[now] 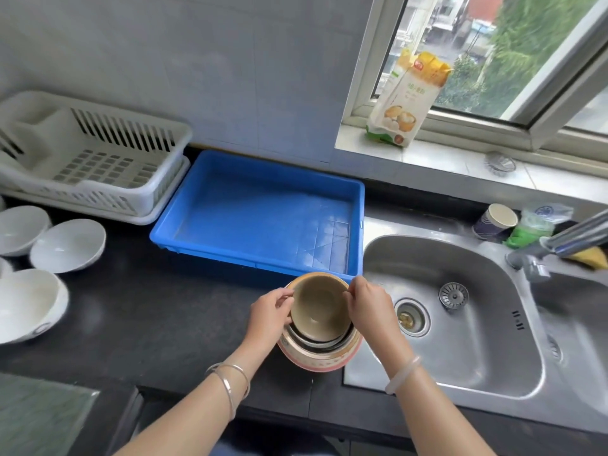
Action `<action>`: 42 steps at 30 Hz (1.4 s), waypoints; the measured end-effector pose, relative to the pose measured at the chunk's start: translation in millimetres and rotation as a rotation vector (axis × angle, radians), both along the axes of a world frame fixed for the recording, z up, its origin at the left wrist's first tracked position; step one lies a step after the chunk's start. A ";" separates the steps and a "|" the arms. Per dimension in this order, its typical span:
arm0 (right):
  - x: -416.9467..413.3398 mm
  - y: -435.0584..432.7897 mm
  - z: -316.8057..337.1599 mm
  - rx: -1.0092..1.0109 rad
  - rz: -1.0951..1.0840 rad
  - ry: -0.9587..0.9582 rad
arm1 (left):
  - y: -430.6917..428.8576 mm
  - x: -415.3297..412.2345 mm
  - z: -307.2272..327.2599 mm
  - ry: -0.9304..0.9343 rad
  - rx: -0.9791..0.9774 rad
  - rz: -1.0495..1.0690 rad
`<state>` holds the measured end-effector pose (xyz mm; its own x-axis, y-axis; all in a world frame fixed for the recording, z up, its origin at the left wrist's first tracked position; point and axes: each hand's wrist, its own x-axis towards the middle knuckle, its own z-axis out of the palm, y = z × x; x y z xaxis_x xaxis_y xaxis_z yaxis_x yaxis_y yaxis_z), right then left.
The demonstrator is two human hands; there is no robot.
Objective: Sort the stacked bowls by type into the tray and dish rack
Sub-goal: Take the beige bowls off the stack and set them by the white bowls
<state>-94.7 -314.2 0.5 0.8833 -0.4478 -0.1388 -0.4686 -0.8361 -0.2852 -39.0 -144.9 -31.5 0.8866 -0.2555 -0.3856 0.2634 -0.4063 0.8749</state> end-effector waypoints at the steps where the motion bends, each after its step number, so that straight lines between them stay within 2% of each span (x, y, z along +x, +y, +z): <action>1: -0.7 0.6 1.5 -0.005 0.007 -0.010 | 0.3 -0.4 0.4 0.019 -0.021 0.006; 11: -13.7 -3.5 7.6 0.100 -0.032 -0.112 | 2.5 -3.0 3.7 0.136 -0.160 0.083; 18: -19.5 -12.7 17.1 0.411 -0.215 -0.219 | 2.1 1.5 0.7 0.008 0.056 -0.006; 23: -16.1 -13.7 23.1 0.555 -0.315 -0.256 | 8.1 7.2 7.2 0.001 0.039 0.002; 30: 14.1 13.6 43.3 0.672 -0.282 -0.360 | 45.7 29.1 26.1 0.013 -0.064 0.183; 37: 63.9 61.8 30.5 0.695 -0.179 -0.270 | 119.7 41.8 24.3 0.039 -0.042 0.441; 42: 106.5 110.4 6.1 0.739 -0.075 -0.177 | 179.3 41.1 8.4 0.102 -0.113 0.678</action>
<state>11.7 -203.9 6.7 0.8912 -0.3532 -0.2847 -0.4118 -0.3666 -0.8343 2.1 34.5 -23.2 0.8255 0.2985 -0.4791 0.5100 -0.0305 0.8597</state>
